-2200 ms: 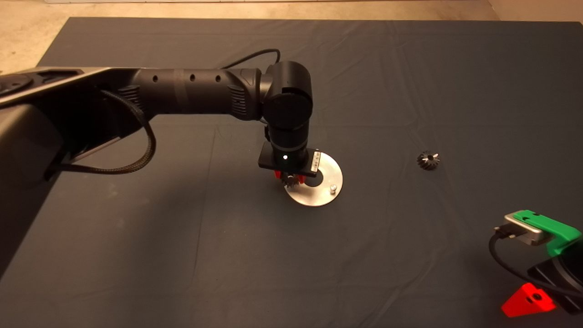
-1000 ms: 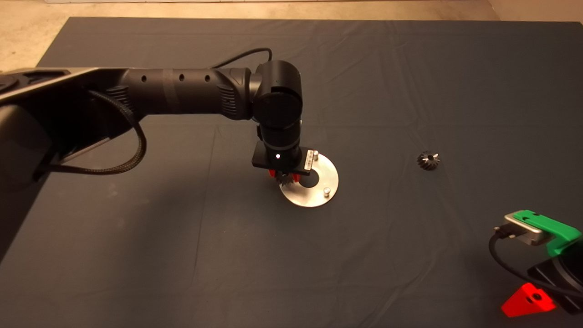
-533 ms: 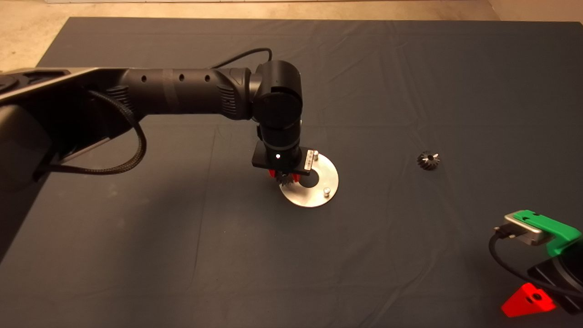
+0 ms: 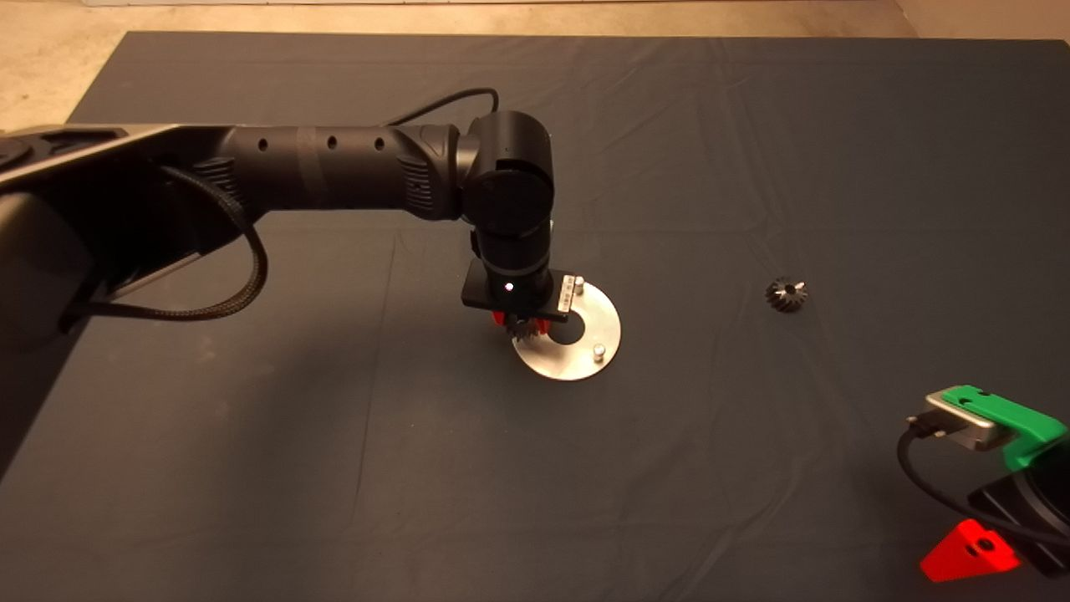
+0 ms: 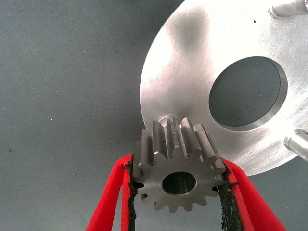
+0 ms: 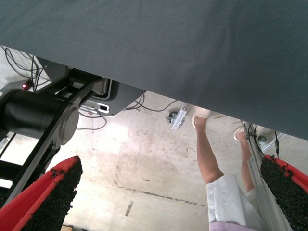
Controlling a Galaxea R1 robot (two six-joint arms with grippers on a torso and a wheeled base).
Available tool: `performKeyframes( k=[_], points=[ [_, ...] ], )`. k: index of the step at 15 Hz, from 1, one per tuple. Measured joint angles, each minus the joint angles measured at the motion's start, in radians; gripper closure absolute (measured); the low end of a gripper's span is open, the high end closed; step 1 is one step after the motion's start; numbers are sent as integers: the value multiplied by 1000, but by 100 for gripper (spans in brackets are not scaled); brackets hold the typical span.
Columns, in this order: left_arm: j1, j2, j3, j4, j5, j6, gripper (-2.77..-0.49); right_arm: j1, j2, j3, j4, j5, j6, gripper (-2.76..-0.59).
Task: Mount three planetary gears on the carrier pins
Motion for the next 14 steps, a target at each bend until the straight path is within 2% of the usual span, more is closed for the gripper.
performKeyframes(
  k=[14],
  points=[
    [0, -6, 4, 0, 0, 0, -85, 0, 0, 0, 0, 0, 0, -275]
  ],
)
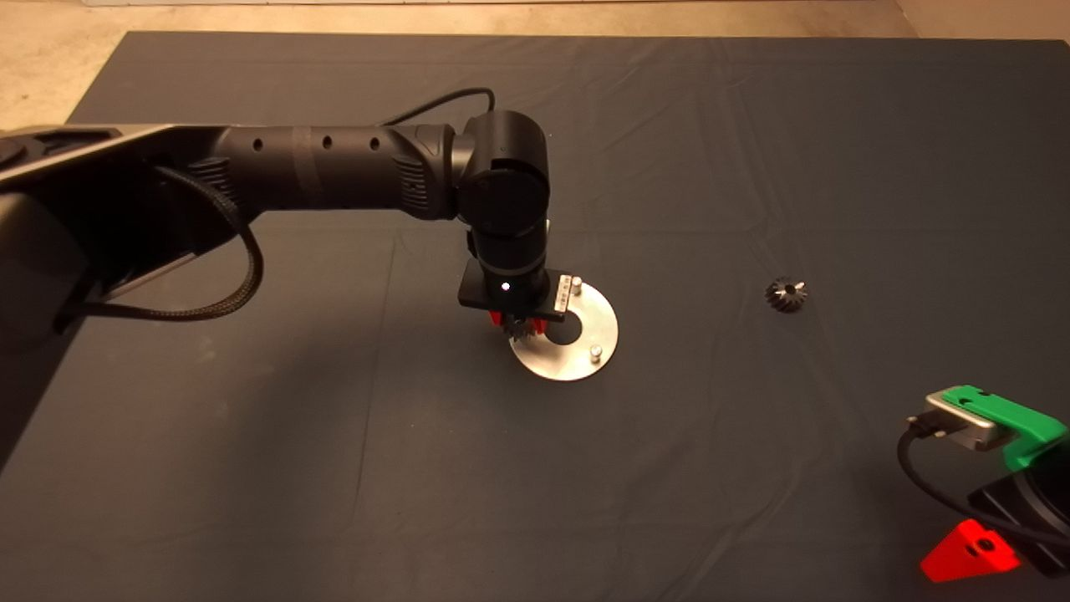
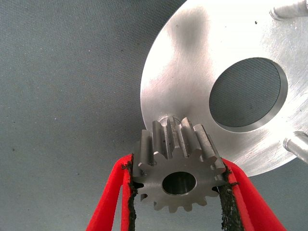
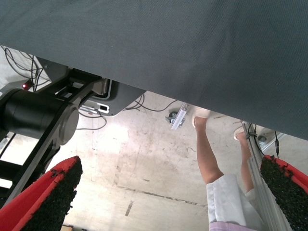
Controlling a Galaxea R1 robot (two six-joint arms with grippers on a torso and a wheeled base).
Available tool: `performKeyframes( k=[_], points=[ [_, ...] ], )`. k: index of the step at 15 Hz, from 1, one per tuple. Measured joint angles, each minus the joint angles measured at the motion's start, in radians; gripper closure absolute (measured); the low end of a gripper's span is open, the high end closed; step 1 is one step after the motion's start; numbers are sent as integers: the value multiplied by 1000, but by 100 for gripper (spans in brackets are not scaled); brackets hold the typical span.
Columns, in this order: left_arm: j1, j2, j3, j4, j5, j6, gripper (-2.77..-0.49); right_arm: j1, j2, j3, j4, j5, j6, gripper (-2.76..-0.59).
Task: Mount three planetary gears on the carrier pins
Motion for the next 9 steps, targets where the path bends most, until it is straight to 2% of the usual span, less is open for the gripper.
performKeyframes(
  k=[9],
  points=[
    [-4, -6, 7, -1, 8, 0, -84, 0, 0, 0, 0, 0, 0, -275]
  ],
)
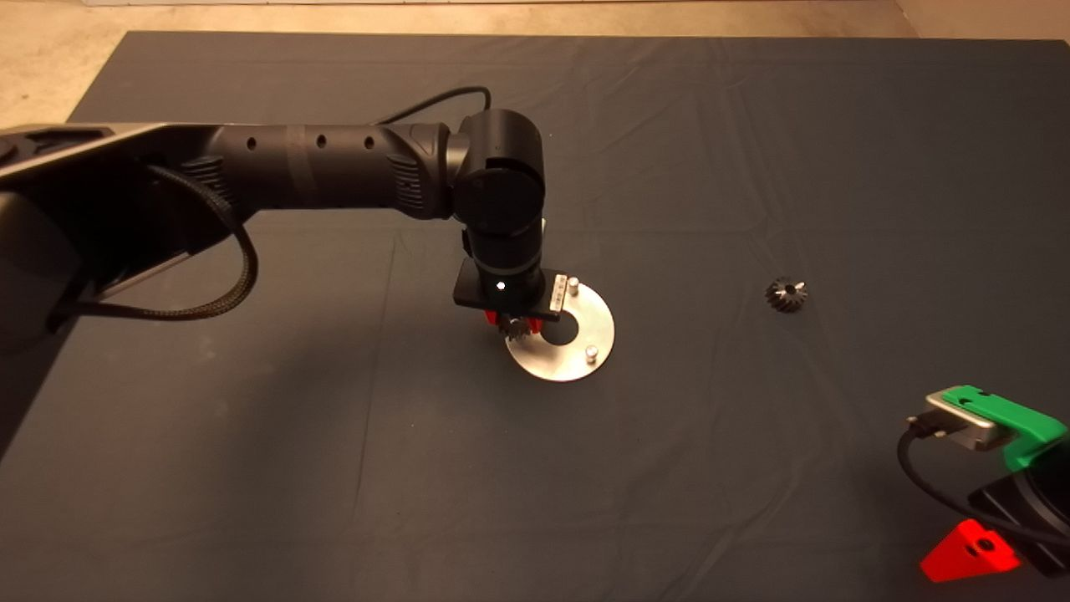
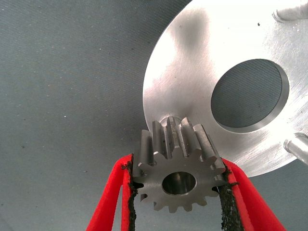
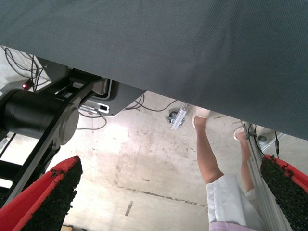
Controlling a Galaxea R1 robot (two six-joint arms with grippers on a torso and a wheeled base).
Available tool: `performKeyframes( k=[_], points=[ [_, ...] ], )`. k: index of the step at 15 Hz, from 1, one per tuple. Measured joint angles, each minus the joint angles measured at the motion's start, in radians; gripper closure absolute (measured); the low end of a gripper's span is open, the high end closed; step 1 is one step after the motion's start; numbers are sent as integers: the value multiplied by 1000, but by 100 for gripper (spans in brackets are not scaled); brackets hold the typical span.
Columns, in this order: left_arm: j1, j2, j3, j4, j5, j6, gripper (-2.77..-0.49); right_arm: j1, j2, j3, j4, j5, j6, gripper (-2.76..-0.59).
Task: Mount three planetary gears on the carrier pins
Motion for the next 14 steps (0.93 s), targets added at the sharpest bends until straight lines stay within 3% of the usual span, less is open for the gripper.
performKeyframes(
  k=[8, 14],
  points=[
    [-7, -39, 25, 0, 13, 0, -84, 0, 0, 0, 0, 0, 0, -275],
    [-7, -26, 39, -1, 13, -4, -84, 0, 0, 0, 0, 0, 0, -275]
  ],
)
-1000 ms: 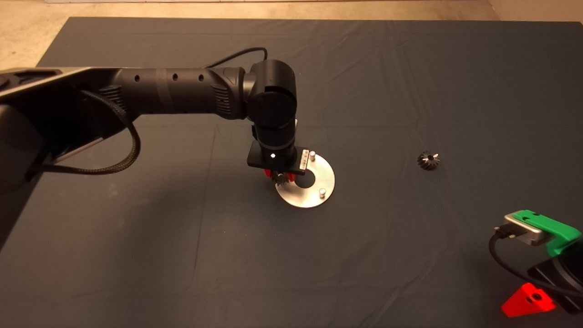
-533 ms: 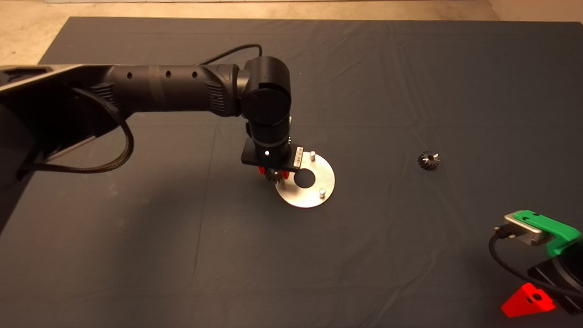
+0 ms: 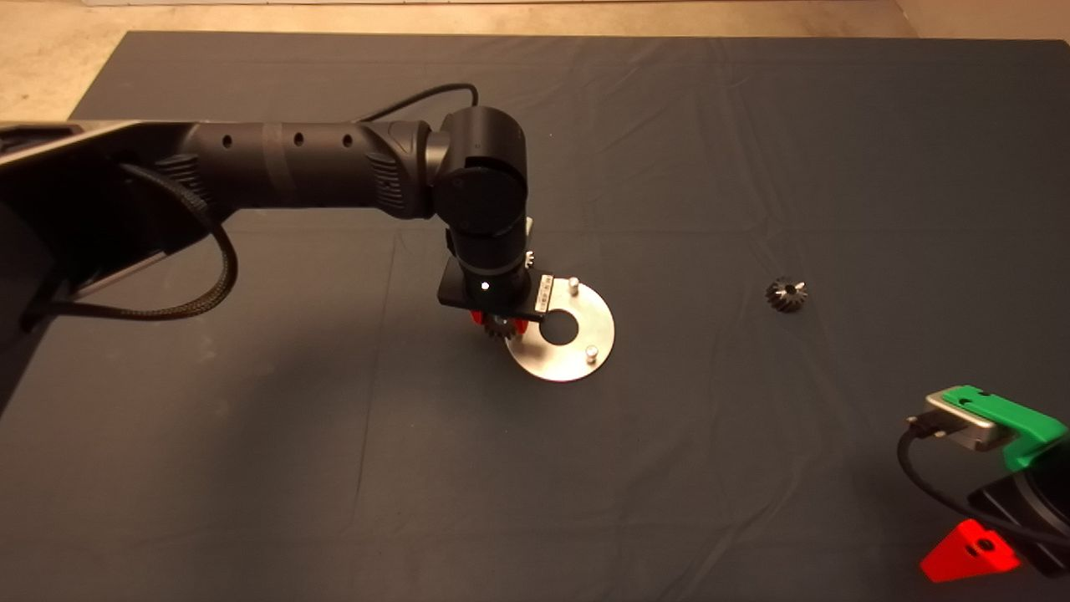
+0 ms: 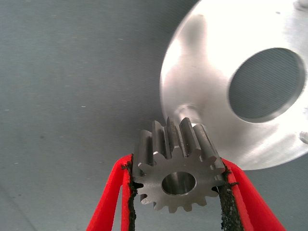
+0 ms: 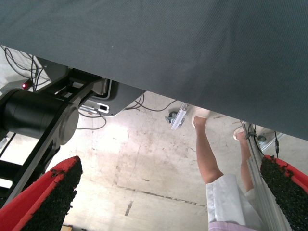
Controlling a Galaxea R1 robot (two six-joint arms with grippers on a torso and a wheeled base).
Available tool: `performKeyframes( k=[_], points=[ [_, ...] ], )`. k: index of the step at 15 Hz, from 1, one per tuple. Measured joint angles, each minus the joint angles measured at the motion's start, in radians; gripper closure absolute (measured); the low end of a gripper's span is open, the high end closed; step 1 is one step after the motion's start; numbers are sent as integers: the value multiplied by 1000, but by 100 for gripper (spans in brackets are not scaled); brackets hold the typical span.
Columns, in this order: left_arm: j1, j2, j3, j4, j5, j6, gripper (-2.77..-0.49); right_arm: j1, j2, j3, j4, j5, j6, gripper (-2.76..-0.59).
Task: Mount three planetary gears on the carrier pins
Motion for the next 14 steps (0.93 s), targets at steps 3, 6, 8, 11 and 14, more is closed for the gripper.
performKeyframes(
  k=[3, 6, 8, 11, 14],
  points=[
    [0, 26, 0, 0, 0, -2, -84, 0, 0, 0, 0, 0, 0, -275],
    [0, 35, -10, 0, -2, -4, -84, 0, -1, 0, 0, 0, 0, -275],
    [0, 35, -22, 1, 1, -4, -84, 0, -1, 0, 0, 0, 0, -275],
    [0, 35, -30, 0, 0, -3, -84, 0, -2, 0, 0, 0, 0, -275],
    [0, 34, -40, 1, 1, 1, -84, 0, -2, 0, 0, 0, 0, -275]
  ],
)
